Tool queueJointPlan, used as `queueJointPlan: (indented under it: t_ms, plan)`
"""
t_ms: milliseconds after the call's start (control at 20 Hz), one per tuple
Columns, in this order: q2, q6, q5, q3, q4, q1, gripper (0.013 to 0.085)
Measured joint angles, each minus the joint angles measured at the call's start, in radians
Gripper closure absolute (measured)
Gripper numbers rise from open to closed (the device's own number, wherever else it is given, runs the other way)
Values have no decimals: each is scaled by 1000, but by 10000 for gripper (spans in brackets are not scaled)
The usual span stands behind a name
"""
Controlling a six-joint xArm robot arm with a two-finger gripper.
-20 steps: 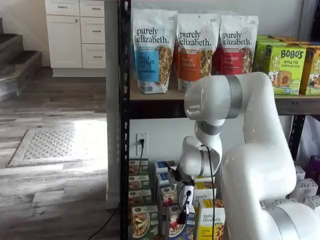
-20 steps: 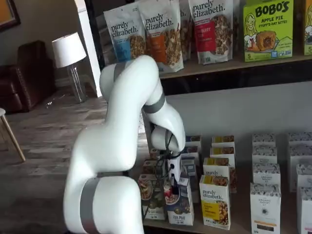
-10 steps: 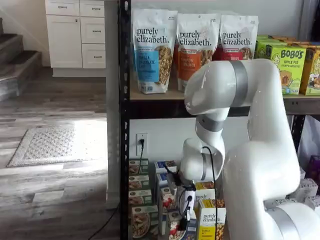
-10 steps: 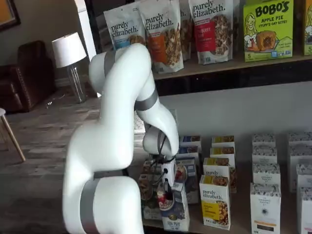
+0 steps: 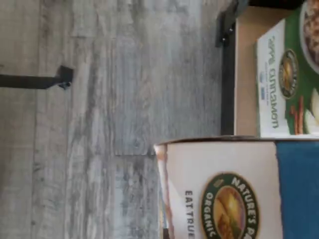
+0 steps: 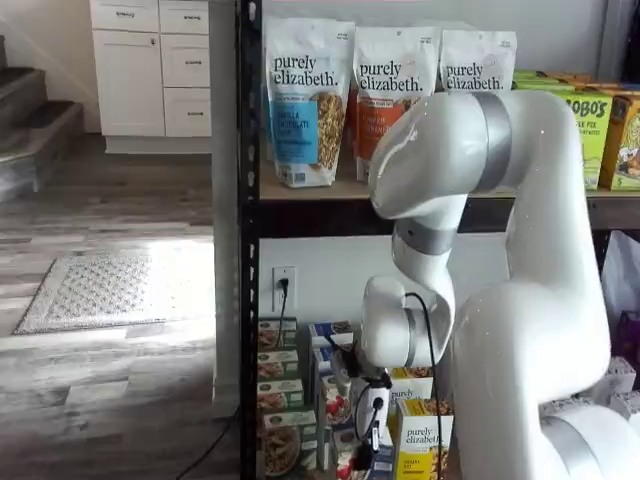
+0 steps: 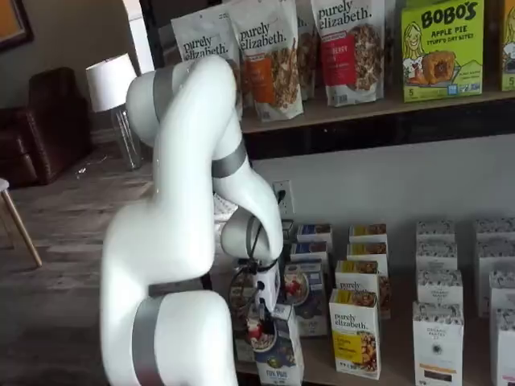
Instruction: Pick up the blue and white box that is on the bottom shelf, the second box from the left
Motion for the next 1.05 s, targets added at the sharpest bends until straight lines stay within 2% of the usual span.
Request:
queueJointPlan:
  t_ms: [100, 200, 550, 700, 850, 1050]
  plan:
    - [-34, 19, 14, 31, -6, 13, 490]
    - [-68, 71, 17, 63, -49, 23, 490]
    - [-154, 171, 76, 124, -122, 52, 490]
    - [-189, 178, 98, 148, -115, 65, 490]
    - [-222, 212, 101, 175, -138, 78, 490]
    - [-266, 234, 116, 210, -147, 90, 490]
